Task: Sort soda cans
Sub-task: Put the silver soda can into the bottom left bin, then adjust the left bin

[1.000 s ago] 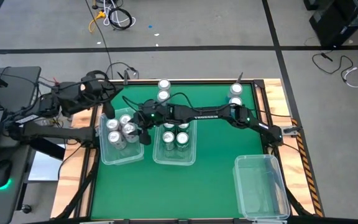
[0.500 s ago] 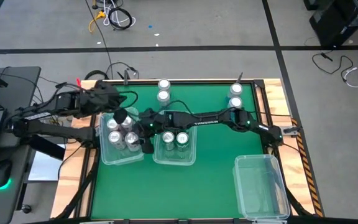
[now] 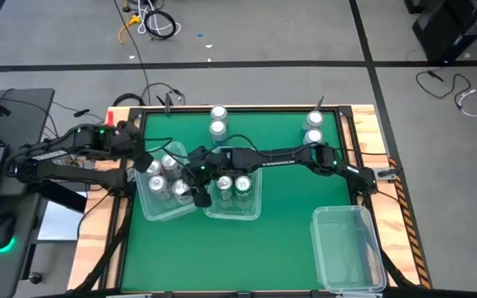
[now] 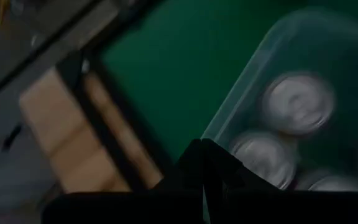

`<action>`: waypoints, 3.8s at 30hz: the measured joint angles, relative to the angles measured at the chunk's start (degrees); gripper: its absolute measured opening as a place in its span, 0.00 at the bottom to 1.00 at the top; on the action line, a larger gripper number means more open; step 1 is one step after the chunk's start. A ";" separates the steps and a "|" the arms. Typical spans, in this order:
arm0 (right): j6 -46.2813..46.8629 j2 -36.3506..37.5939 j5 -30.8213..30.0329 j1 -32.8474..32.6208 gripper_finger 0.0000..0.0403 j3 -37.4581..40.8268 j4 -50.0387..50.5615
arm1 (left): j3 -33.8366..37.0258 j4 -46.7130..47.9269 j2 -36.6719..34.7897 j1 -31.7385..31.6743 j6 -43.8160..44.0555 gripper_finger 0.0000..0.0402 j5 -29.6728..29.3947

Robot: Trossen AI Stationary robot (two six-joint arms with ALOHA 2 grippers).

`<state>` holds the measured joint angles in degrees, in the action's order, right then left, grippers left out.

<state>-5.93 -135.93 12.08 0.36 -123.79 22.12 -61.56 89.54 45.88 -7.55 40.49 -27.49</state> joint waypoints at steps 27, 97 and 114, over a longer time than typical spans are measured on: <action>-2.92 1.17 -2.07 -0.01 0.57 0.07 1.26 | 18.71 -17.52 0.20 -0.04 1.45 0.00 8.90; -4.85 -0.86 -4.18 2.82 0.44 -7.15 10.26 | 10.82 -30.72 -0.47 0.37 -14.56 0.00 9.70; -13.41 20.19 -7.96 0.61 0.00 2.12 37.91 | 10.81 -48.59 1.68 25.73 -22.30 0.00 10.27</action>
<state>-19.34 -115.74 4.12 0.97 -121.67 60.02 -50.75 40.95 47.56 18.18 18.19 -17.22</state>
